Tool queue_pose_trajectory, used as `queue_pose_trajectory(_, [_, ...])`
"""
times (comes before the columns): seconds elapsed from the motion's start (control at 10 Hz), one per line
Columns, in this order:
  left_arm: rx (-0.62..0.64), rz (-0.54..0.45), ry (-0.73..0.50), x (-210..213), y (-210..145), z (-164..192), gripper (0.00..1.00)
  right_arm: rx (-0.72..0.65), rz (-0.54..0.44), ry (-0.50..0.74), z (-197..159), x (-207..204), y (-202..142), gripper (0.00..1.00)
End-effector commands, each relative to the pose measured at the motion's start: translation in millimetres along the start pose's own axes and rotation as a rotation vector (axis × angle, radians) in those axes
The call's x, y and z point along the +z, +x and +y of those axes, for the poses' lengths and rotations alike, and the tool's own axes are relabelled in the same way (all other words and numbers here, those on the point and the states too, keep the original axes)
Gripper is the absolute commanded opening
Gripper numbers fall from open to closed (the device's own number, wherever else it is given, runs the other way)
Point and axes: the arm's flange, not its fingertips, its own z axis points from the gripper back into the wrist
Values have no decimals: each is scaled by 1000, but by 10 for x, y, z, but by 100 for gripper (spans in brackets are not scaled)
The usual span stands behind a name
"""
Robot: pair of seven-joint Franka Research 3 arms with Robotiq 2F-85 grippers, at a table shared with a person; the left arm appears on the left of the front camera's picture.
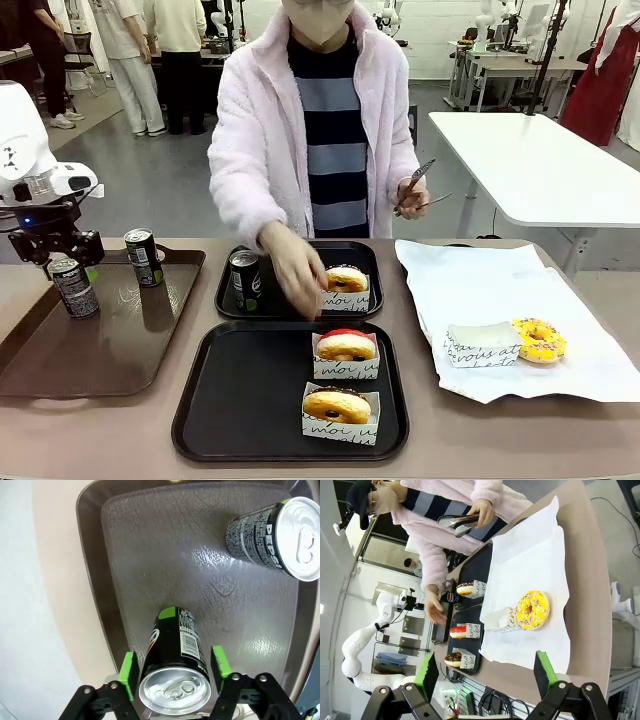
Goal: Set up donuts and drinks on trays.
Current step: Pick up one Pepsi coke from the Handle tray and place it on the Flat Tray without a Pepsi coke.
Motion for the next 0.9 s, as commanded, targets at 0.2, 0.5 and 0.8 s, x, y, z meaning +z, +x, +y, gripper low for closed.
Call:
queue_pose_trajectory(0.2, [6, 46, 24, 56, -14, 22, 0, 17, -17, 21, -8, 8, 21, 100])
queue_pose_trajectory(0.5, [-7, 37, -5, 163, -24, 1, 4, 17, -17, 21, -8, 8, 21, 100])
queue_pose_trajectory(0.8, [-121, -13, -17, 981, -514, -144, 0, 17, -17, 21, -8, 8, 21, 100])
